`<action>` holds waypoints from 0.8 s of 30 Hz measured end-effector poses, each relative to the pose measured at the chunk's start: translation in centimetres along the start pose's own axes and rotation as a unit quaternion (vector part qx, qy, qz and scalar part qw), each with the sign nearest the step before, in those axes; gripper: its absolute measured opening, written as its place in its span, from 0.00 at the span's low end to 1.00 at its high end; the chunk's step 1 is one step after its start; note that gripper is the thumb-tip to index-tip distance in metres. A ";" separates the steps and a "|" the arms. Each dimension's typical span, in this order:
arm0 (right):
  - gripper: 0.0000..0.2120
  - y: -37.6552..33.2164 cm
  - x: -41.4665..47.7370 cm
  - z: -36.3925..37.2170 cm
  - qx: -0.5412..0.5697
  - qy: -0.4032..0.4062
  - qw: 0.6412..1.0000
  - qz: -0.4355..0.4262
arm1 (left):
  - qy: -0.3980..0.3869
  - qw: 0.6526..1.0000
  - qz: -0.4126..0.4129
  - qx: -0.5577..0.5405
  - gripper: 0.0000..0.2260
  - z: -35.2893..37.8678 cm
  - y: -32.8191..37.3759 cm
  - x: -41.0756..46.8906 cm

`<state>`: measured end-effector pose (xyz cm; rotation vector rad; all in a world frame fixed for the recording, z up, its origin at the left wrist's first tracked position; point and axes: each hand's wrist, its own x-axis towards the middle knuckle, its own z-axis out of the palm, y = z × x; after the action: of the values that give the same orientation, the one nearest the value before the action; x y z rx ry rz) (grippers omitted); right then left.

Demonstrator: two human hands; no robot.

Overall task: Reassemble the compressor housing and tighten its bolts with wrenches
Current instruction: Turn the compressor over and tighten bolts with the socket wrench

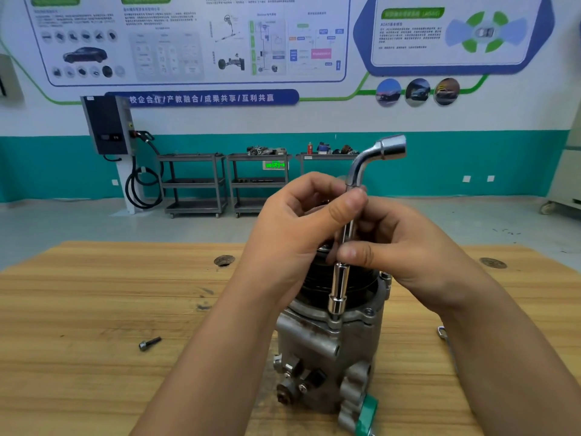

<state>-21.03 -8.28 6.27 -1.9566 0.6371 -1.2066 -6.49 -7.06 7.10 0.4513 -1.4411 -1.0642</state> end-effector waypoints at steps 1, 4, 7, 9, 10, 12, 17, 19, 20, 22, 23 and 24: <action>0.20 0.0 0.0 0.1 -0.010 0.004 1.000 -0.001 | -0.005 1.000 0.002 -0.008 0.05 -0.1 0.0 0.0; 0.19 -0.2 0.0 0.2 -0.024 0.003 1.000 -0.012 | -0.026 0.999 0.010 -0.030 0.06 -0.2 0.1 0.1; 0.15 -0.3 0.0 0.3 -0.026 -0.001 0.999 -0.021 | -0.030 0.999 0.016 -0.027 0.07 -0.2 0.0 0.1; 0.15 -0.2 0.0 0.4 -0.025 0.005 0.999 -0.023 | -0.028 0.999 0.012 -0.030 0.08 -0.1 0.0 0.2; 0.16 -0.2 0.0 0.4 -0.024 0.009 0.999 -0.022 | -0.030 0.999 0.010 -0.031 0.08 -0.2 0.0 0.2; 0.15 -0.2 0.0 0.3 -0.019 0.005 1.000 -0.019 | -0.039 0.999 0.008 -0.036 0.07 -0.2 0.0 0.2; 0.07 -0.2 -0.3 -0.2 0.055 -0.032 0.998 -0.016 | -0.045 0.999 -0.006 -0.009 0.07 -0.3 -0.2 0.2; 0.08 -0.2 -0.4 -0.4 0.084 -0.045 0.995 -0.014 | -0.054 0.998 -0.007 -0.009 0.08 -0.4 -0.2 0.2; 0.09 -0.3 -0.5 -0.5 0.090 -0.050 0.995 -0.015 | -0.060 0.998 -0.006 -0.008 0.09 -0.4 -0.1 0.2; 0.10 -0.2 -0.4 -0.4 0.095 -0.045 0.994 -0.014 | -0.071 0.997 -0.003 -0.013 0.11 -0.5 -0.2 0.2; 0.09 -0.2 -0.4 -0.4 0.096 -0.039 0.995 -0.014 | -0.078 0.997 -0.001 -0.021 0.12 -0.5 -0.2 0.2; 0.09 -0.1 -0.3 -0.4 0.096 -0.033 0.995 -0.014 | -0.084 0.996 0.002 -0.033 0.12 -0.5 -0.2 0.2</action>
<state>-21.49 -8.09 6.28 -1.8403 0.4430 -1.1710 -6.16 -7.44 6.99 0.3183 -1.5483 -1.1645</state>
